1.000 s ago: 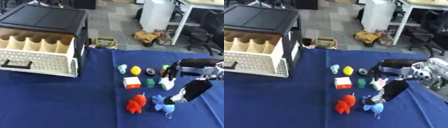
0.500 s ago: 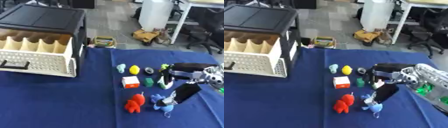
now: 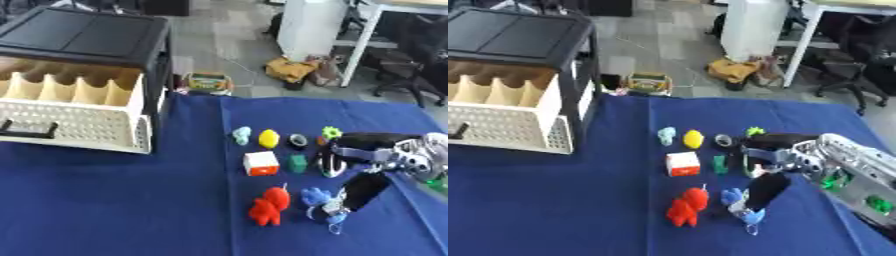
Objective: Pick up objects from table and place into drawer.
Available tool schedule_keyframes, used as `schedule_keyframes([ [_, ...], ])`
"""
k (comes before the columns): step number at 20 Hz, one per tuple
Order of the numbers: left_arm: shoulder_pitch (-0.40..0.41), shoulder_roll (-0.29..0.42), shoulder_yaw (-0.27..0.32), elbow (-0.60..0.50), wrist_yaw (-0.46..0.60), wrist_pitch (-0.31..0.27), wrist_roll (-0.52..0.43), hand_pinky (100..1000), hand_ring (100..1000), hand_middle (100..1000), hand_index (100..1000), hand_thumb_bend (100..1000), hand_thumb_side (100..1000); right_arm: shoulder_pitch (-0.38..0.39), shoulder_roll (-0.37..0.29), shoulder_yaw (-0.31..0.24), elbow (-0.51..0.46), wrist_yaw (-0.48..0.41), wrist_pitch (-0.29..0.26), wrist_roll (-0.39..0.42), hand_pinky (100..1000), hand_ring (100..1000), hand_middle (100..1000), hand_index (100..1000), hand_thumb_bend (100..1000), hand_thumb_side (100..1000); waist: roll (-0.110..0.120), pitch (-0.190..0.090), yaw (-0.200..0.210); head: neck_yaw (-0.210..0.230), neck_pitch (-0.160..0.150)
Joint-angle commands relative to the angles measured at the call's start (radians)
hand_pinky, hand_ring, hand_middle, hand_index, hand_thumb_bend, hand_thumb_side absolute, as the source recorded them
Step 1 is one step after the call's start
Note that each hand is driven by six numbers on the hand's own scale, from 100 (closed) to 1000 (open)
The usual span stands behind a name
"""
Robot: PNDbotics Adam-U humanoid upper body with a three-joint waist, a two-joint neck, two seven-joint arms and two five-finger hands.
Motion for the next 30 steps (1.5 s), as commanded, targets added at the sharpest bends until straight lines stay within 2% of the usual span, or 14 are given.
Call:
schedule_keyframes([
  [1, -0.005, 0.011, 0.017, -0.014, 0.002, 0.004, -0.004, 568, 467, 594, 830, 100, 1000, 0.0, -0.024, -0.011, 0.011, 0.015, 0.011, 0.011, 680, 734, 661, 860, 603, 536, 0.006, -0.009, -0.002, 0.001, -0.008],
  [11, -0.004, 0.001, 0.021, -0.014, 0.0, 0.014, -0.009, 569, 467, 593, 822, 100, 1000, 0.012, -0.014, -0.011, 0.035, 0.018, 0.013, 0.004, 680, 738, 651, 865, 601, 541, 0.007, -0.005, -0.002, -0.001, -0.012],
  [30, 0.002, -0.022, 0.031, -0.014, -0.009, 0.028, -0.017, 568, 466, 593, 817, 100, 1000, -0.011, 0.059, 0.014, 0.173, 0.073, -0.009, -0.015, 685, 746, 653, 884, 596, 509, 0.015, 0.007, 0.004, -0.009, -0.028],
])
